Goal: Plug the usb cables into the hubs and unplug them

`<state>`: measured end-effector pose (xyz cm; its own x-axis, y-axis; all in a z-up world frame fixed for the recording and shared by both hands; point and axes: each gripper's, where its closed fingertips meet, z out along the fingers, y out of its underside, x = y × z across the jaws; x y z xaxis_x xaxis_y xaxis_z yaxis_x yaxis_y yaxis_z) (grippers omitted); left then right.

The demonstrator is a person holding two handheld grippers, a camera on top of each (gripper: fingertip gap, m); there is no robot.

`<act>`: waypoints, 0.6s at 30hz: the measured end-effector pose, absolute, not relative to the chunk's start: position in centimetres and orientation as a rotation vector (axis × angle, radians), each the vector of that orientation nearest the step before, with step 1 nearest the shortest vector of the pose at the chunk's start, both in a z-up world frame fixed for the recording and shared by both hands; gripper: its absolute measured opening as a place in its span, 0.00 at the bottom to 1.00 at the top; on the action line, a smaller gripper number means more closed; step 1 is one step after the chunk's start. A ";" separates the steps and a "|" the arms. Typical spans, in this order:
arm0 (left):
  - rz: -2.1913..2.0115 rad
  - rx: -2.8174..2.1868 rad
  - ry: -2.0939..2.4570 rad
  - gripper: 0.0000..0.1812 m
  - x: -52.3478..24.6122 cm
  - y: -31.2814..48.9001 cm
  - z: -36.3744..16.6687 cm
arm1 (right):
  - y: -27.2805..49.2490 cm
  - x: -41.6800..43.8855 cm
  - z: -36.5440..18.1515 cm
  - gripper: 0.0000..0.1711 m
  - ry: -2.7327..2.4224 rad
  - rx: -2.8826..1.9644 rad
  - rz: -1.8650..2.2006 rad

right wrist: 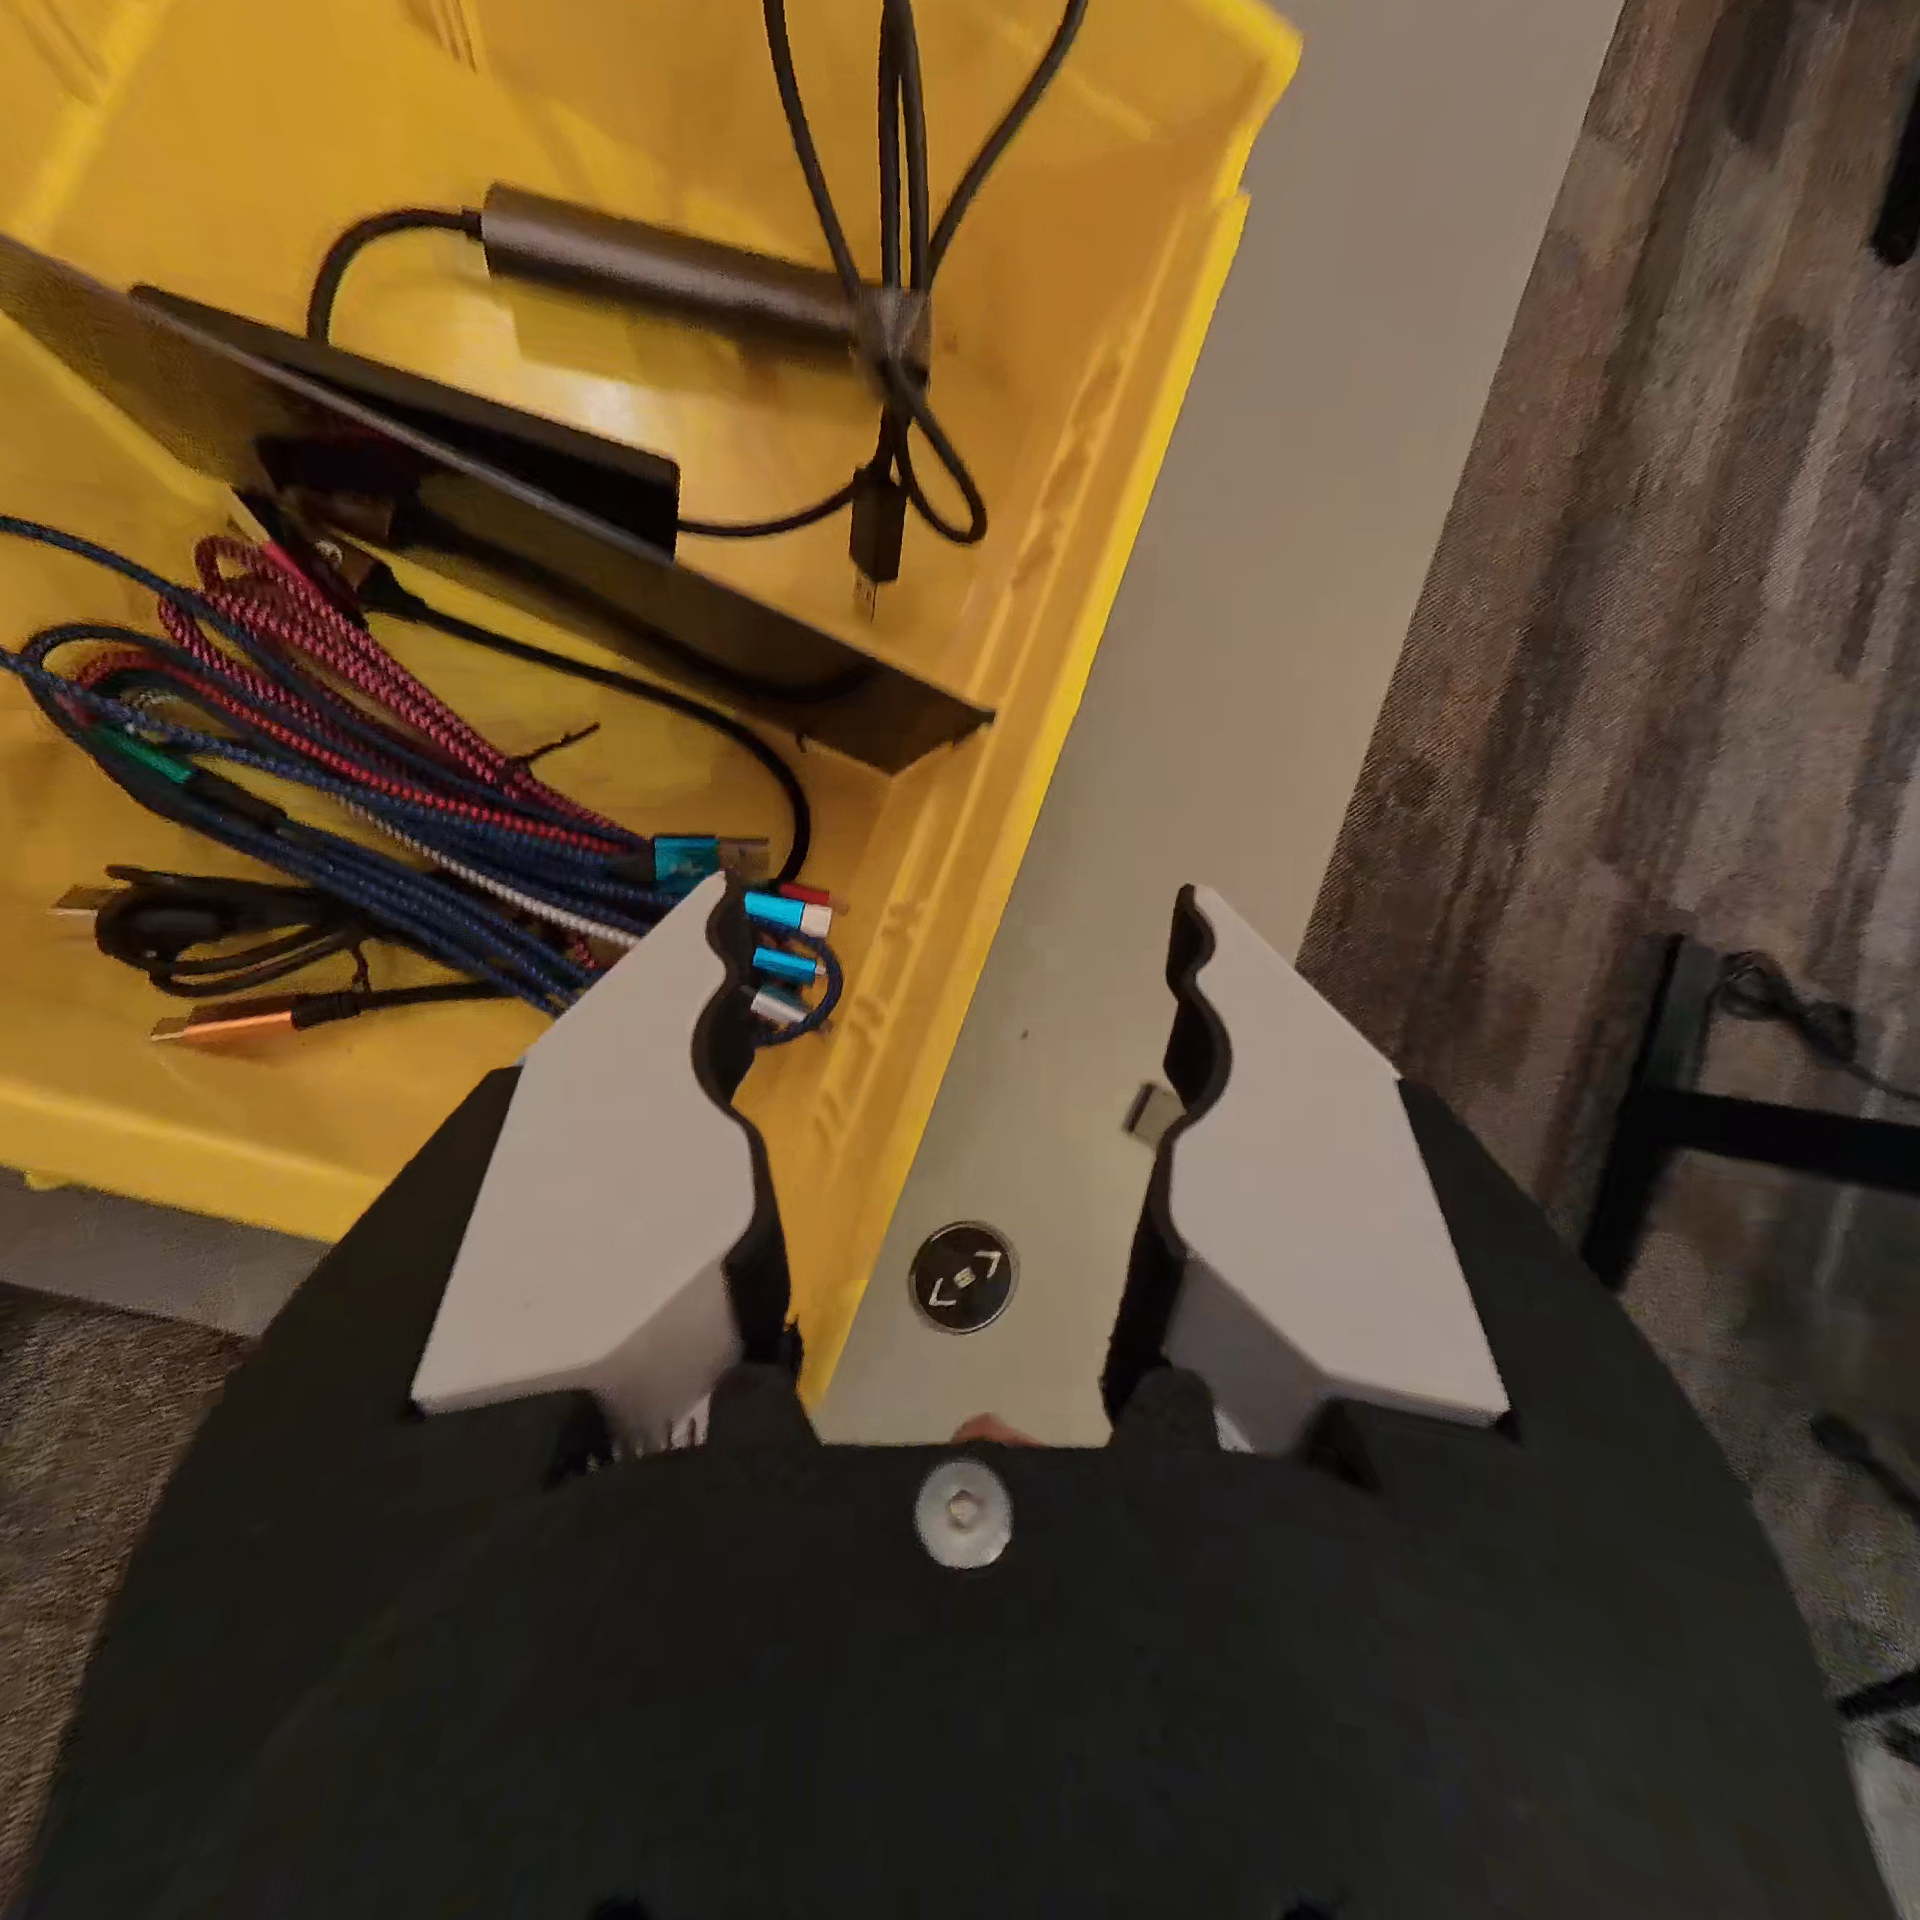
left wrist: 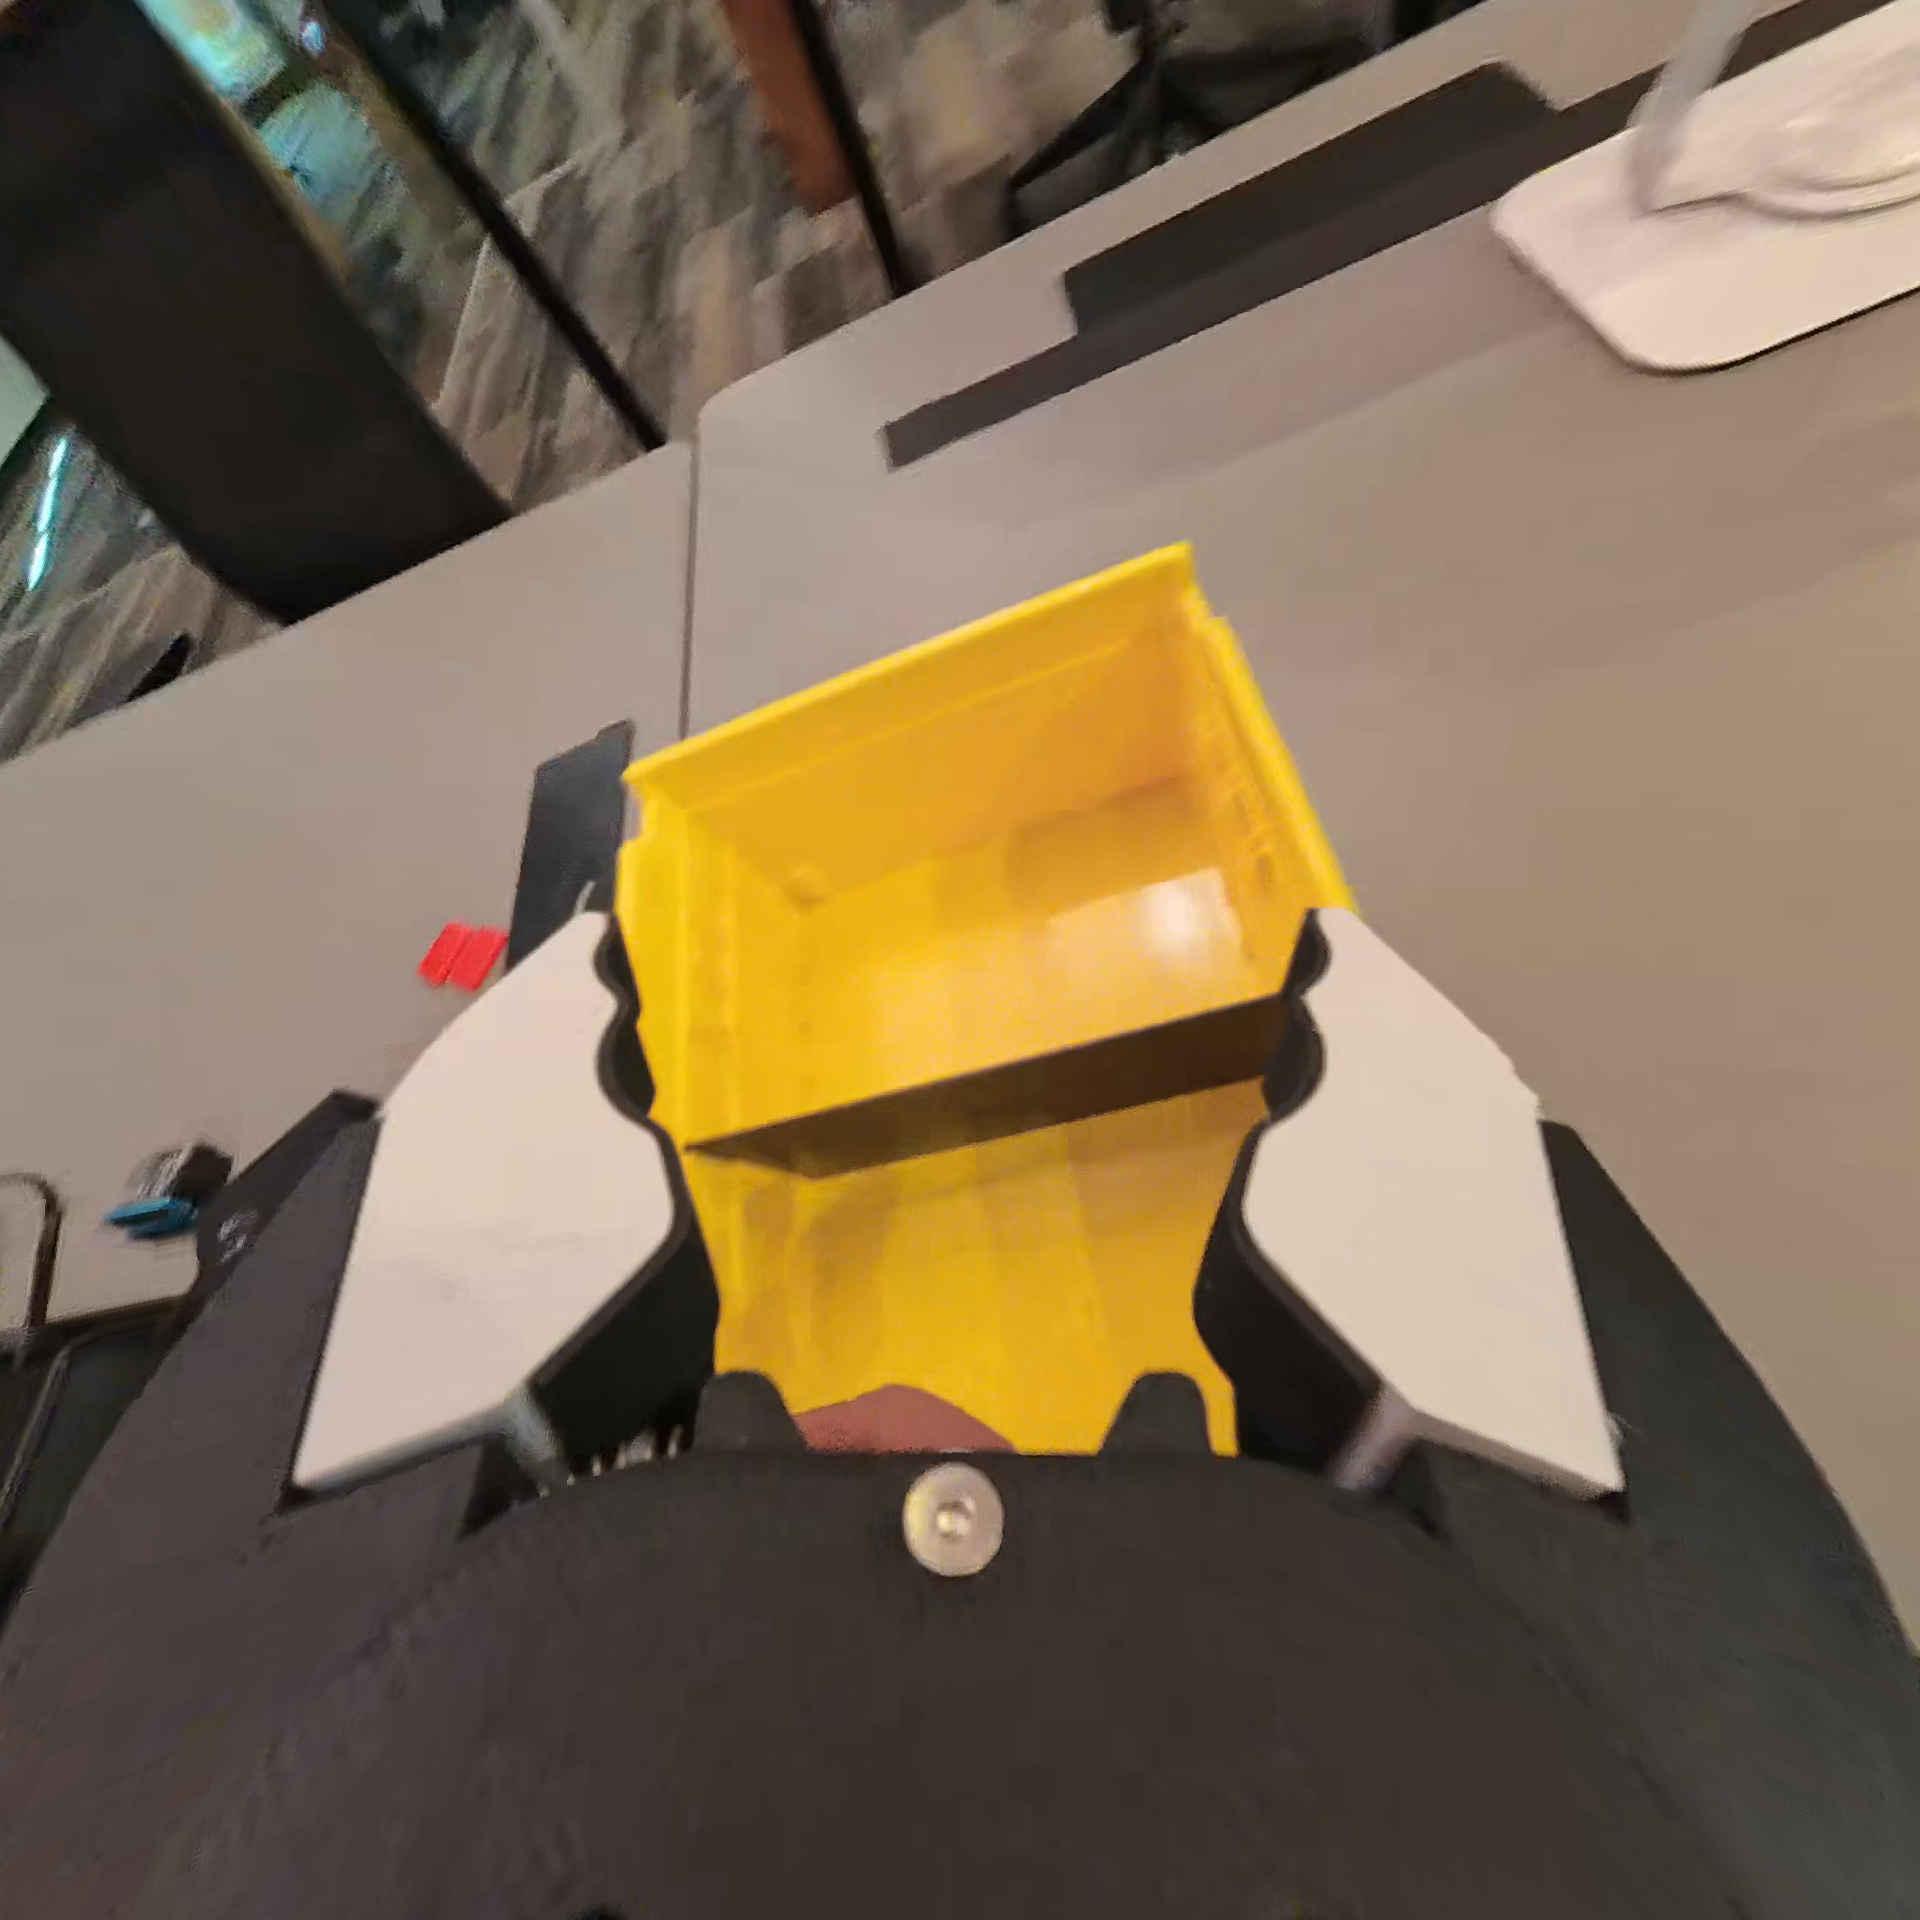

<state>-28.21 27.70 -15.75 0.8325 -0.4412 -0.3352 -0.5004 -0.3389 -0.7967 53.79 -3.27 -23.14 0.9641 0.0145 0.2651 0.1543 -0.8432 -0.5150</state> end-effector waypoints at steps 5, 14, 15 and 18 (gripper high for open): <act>0.198 -2.017 0.568 0.71 -35.5 27.5 -16.9 | -3.6 51.2 -25.8 0.43 -0.083 -2.548 -0.144; 0.476 -2.085 0.655 0.63 -39.7 27.9 -21.1 | -2.5 52.8 -26.4 0.21 0.010 -2.496 -0.282; 0.491 -2.091 0.668 0.63 -39.8 28.0 -21.3 | -2.5 53.3 -26.4 0.16 0.007 -2.495 -0.328; 0.504 -2.084 0.679 0.62 -40.0 28.3 -21.4 | -2.1 53.8 -26.4 0.10 0.014 -2.473 -0.358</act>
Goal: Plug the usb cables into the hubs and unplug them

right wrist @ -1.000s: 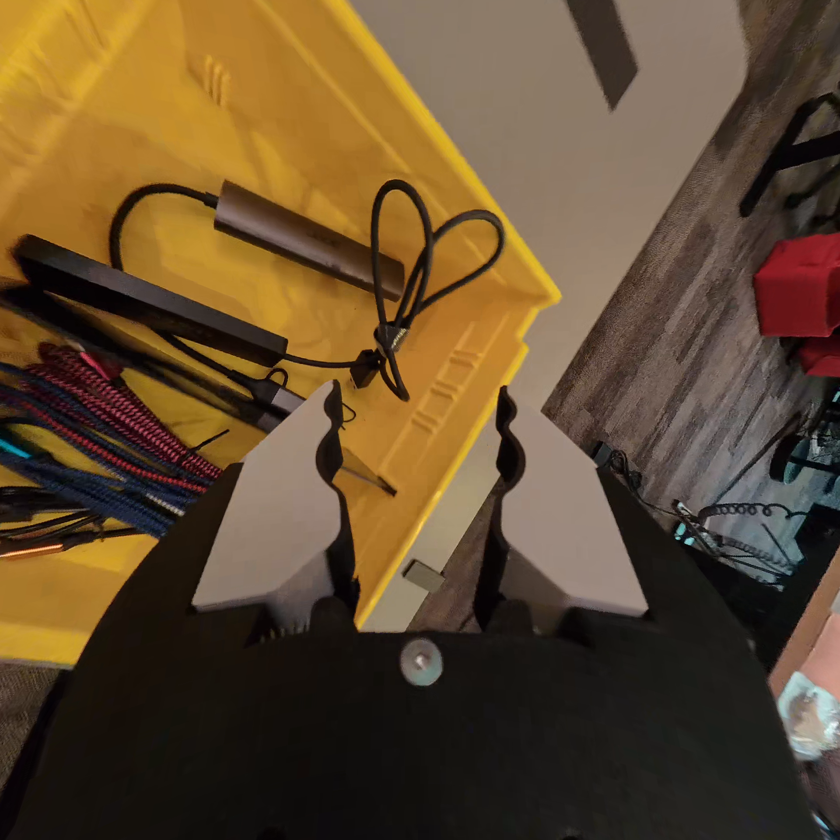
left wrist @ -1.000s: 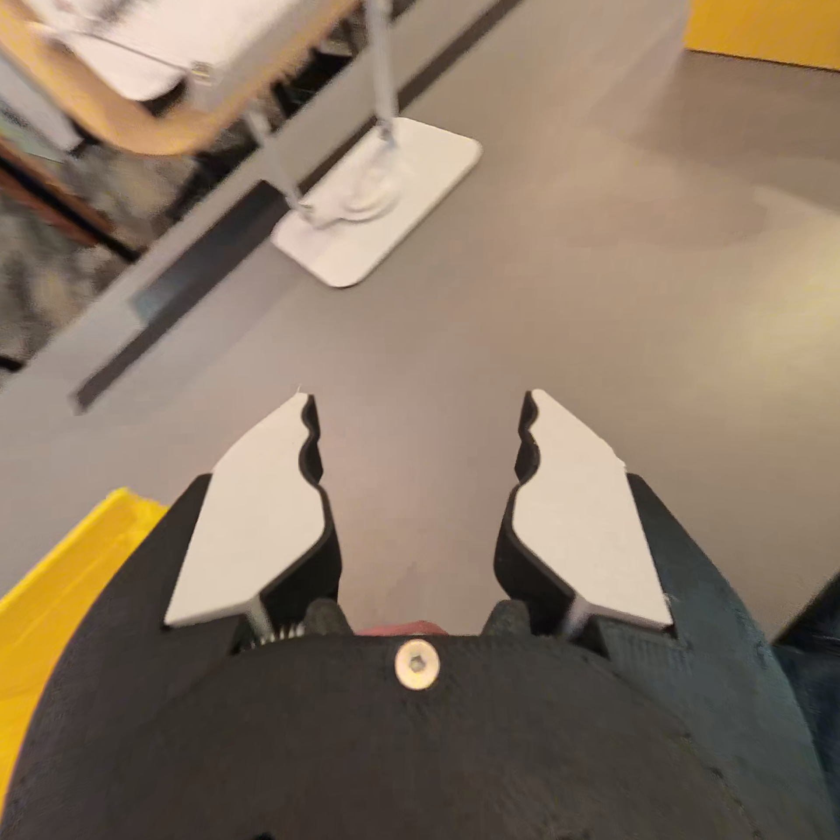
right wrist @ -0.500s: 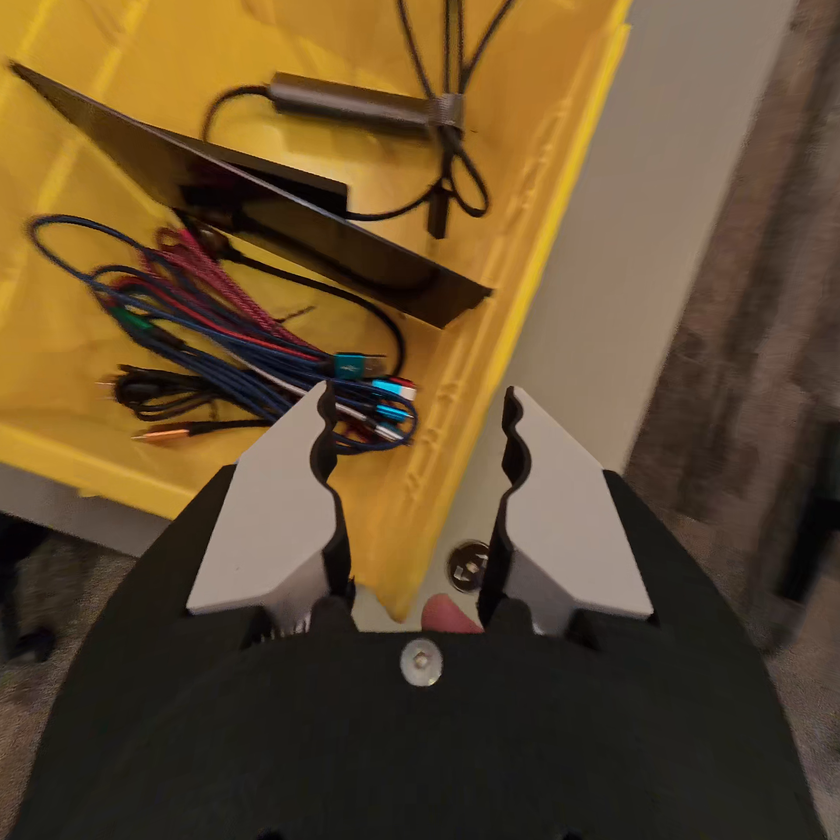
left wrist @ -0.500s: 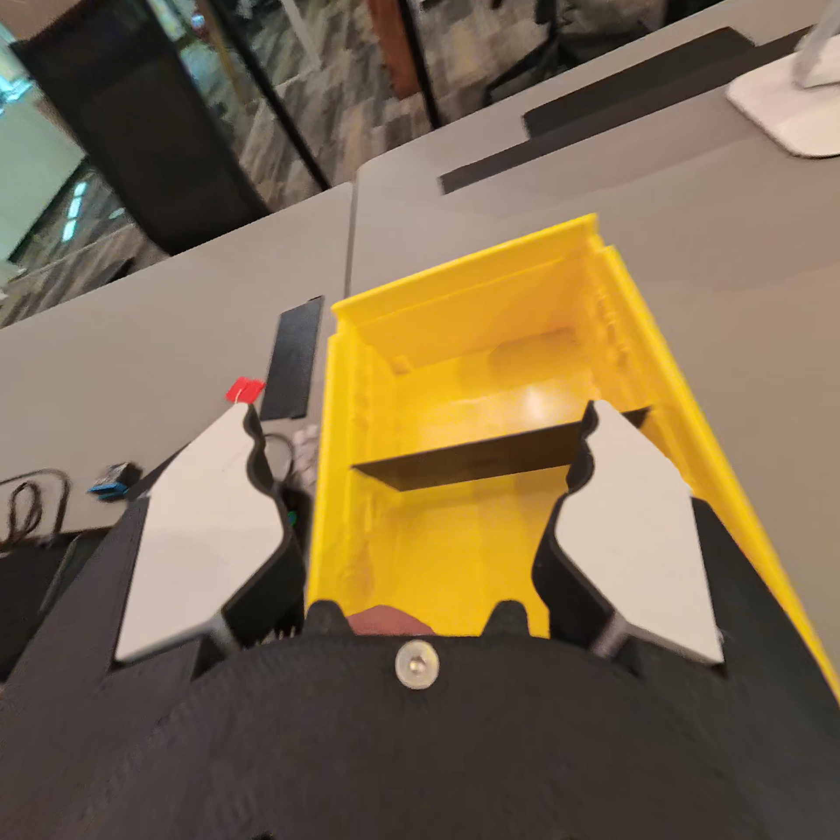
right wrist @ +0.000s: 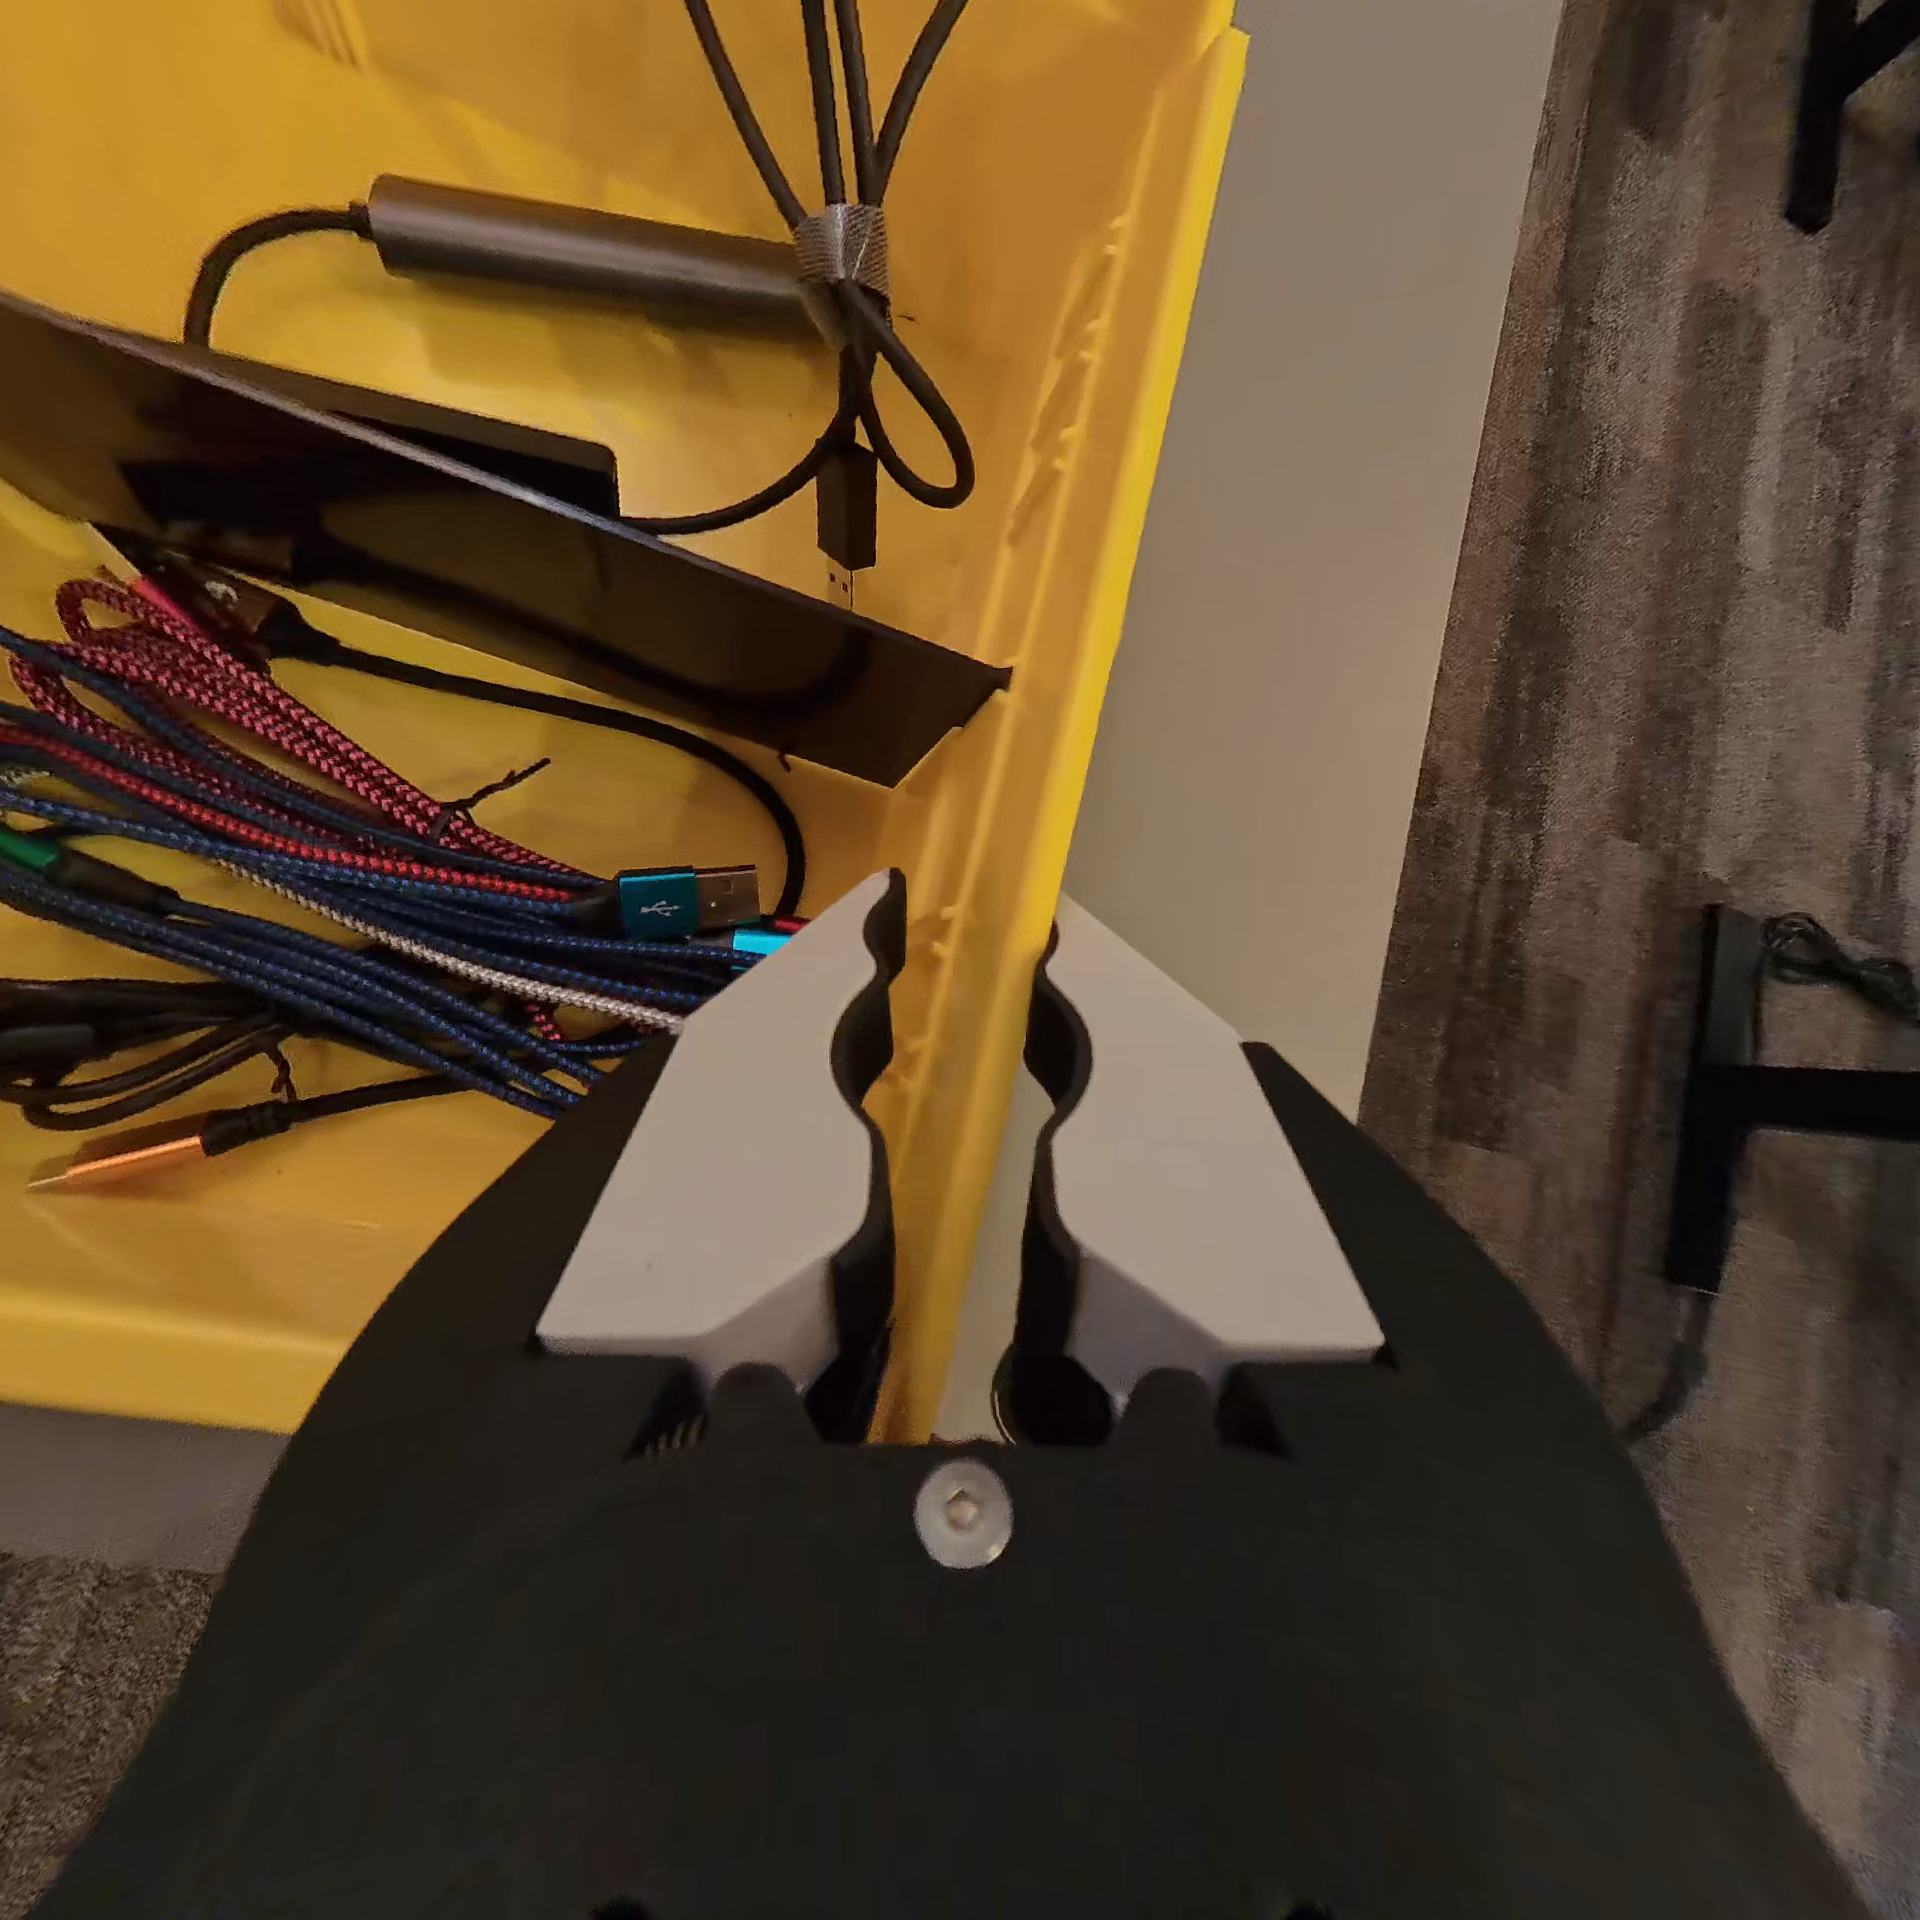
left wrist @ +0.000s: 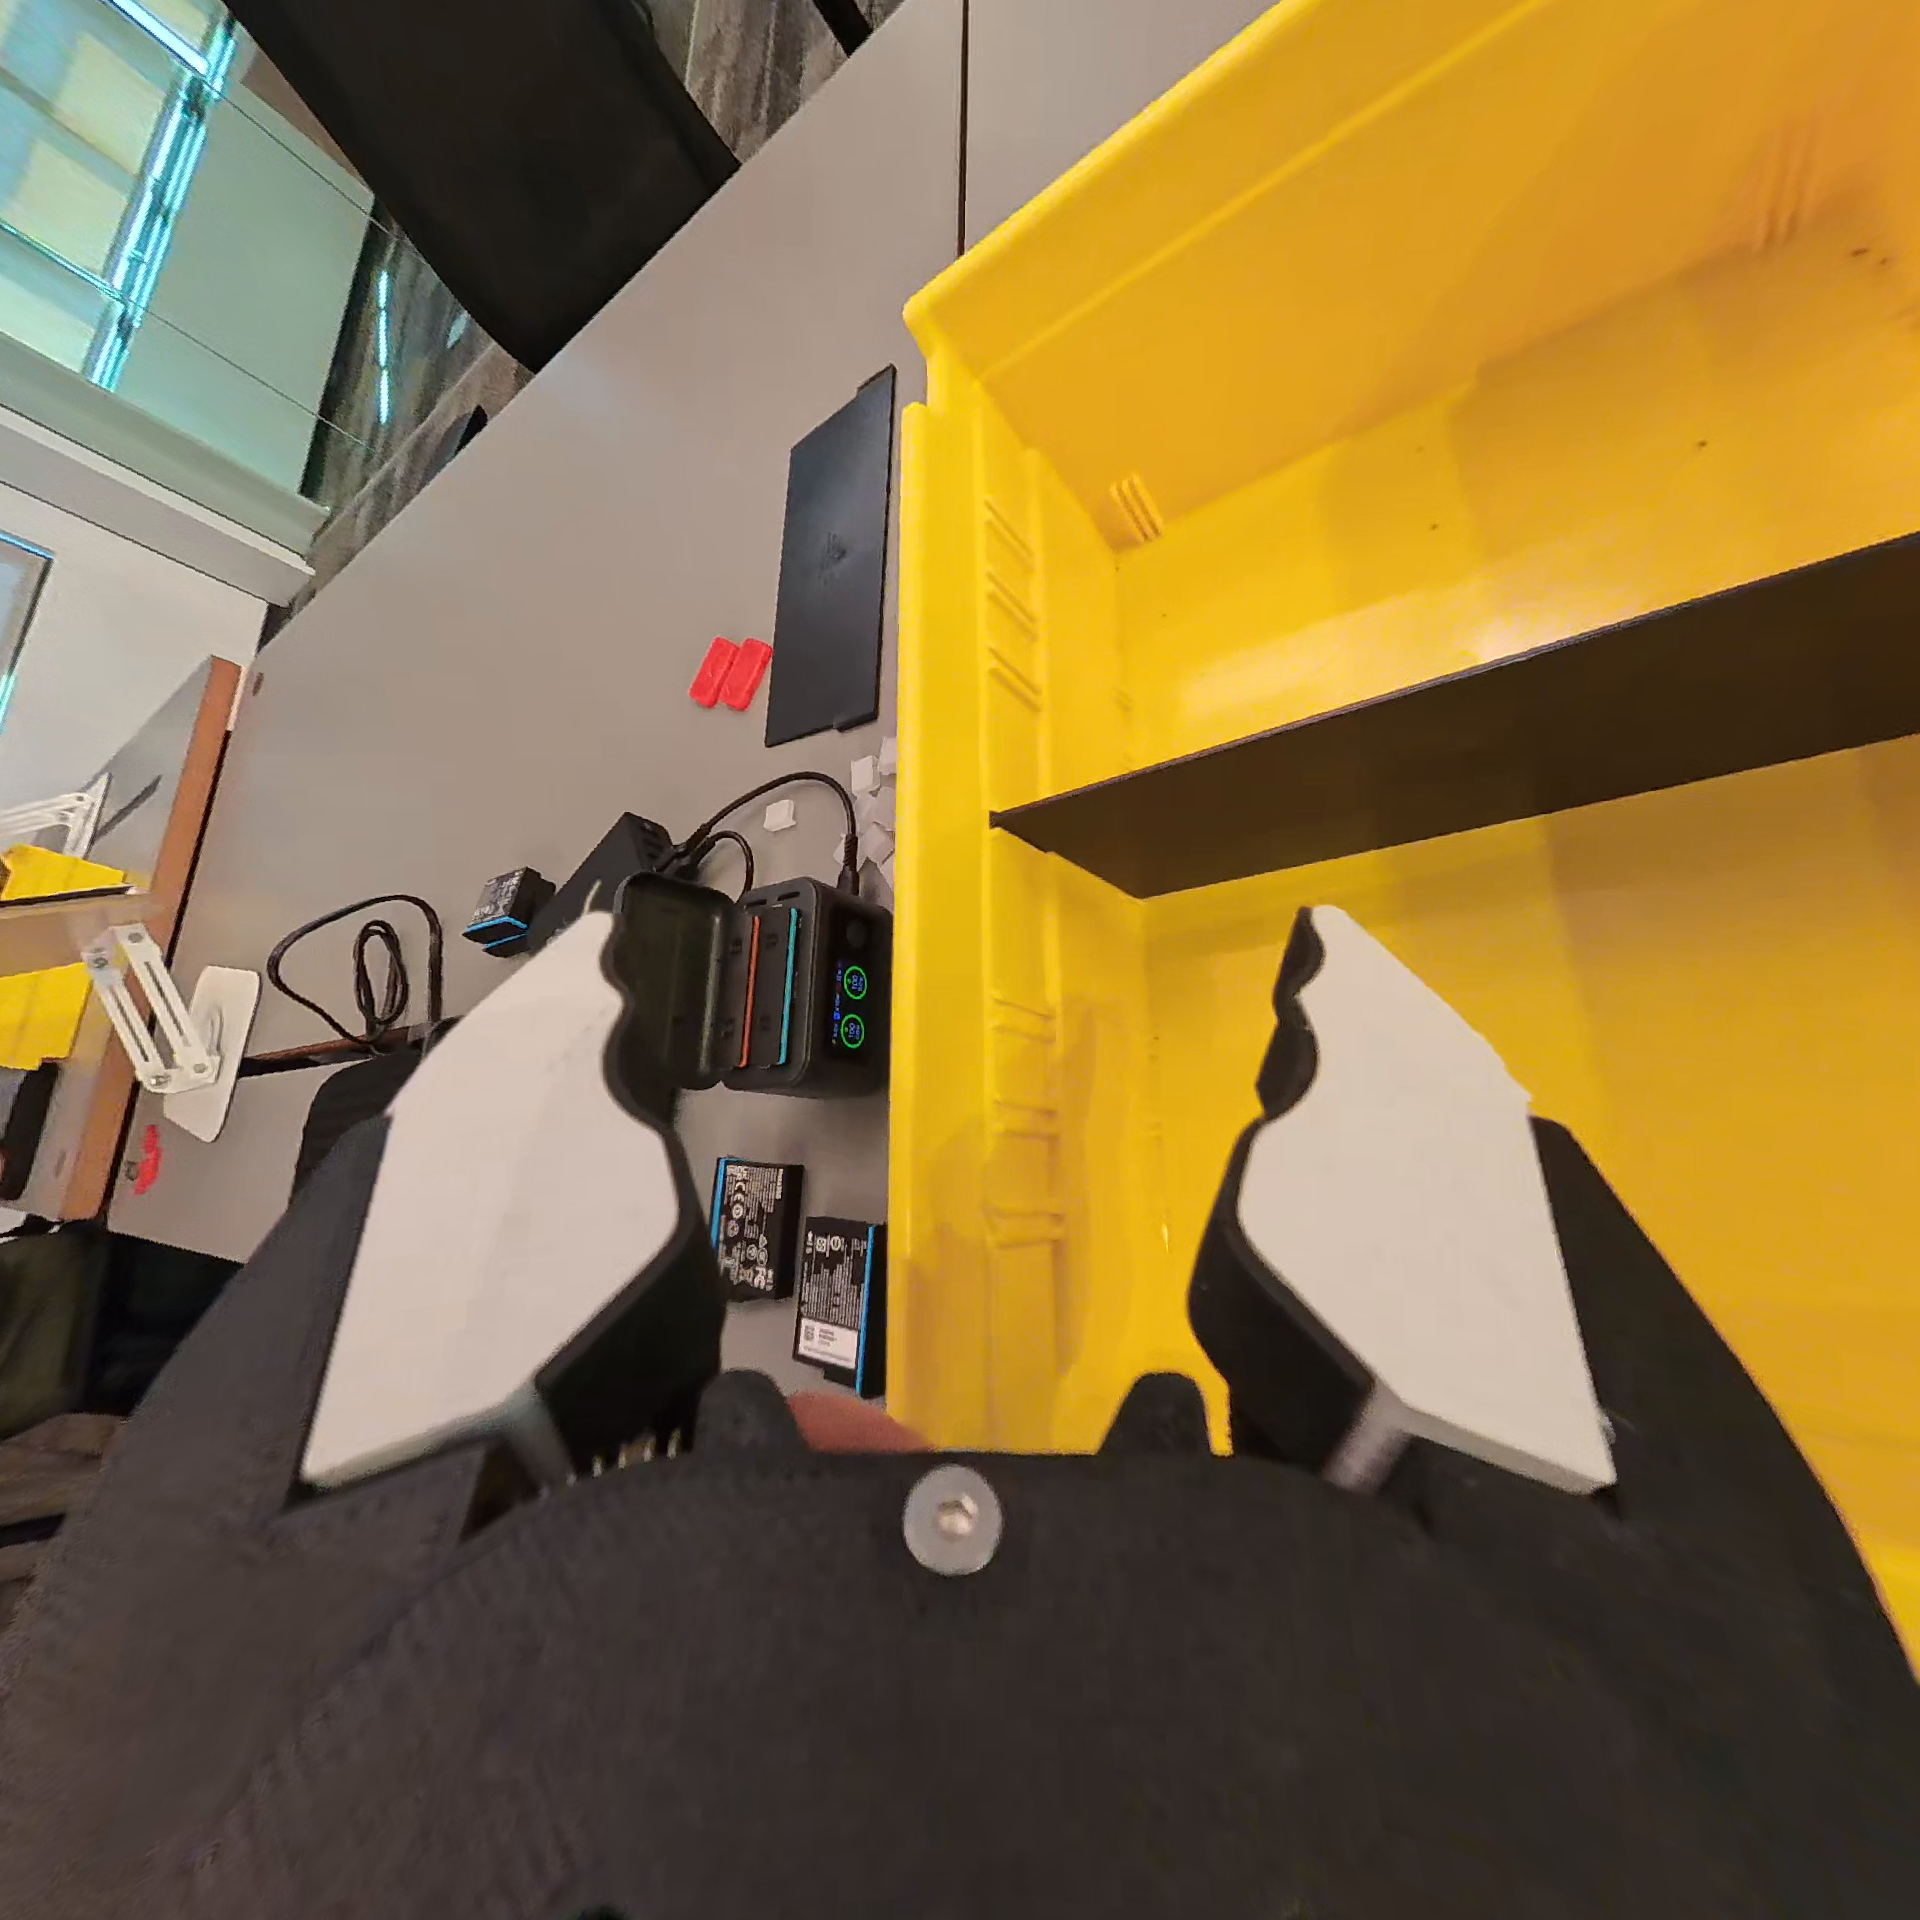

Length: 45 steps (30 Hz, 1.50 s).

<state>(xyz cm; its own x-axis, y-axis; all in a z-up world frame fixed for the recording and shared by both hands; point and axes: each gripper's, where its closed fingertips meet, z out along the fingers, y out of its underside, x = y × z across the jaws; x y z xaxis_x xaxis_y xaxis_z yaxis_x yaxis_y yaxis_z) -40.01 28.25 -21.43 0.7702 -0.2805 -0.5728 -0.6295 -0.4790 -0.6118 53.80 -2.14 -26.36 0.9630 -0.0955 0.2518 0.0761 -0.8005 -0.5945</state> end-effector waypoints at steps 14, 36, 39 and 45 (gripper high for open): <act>0.498 -2.179 0.699 0.60 -42.1 28.6 -24.3 | 0.3 51.8 -26.3 0.08 0.020 -2.404 -0.292; -0.151 -2.438 0.630 0.02 -42.2 26.6 -28.0 | 10.9 30.6 -26.3 0.11 -0.205 -2.349 -0.097; -0.200 -2.417 0.600 0.02 -41.8 26.7 -28.1 | 12.2 27.1 -26.4 0.11 -0.208 -2.352 -0.062; -0.228 -2.310 0.628 0.02 -41.0 27.0 -26.9 | 14.5 20.4 -26.7 0.13 -0.202 -2.354 0.025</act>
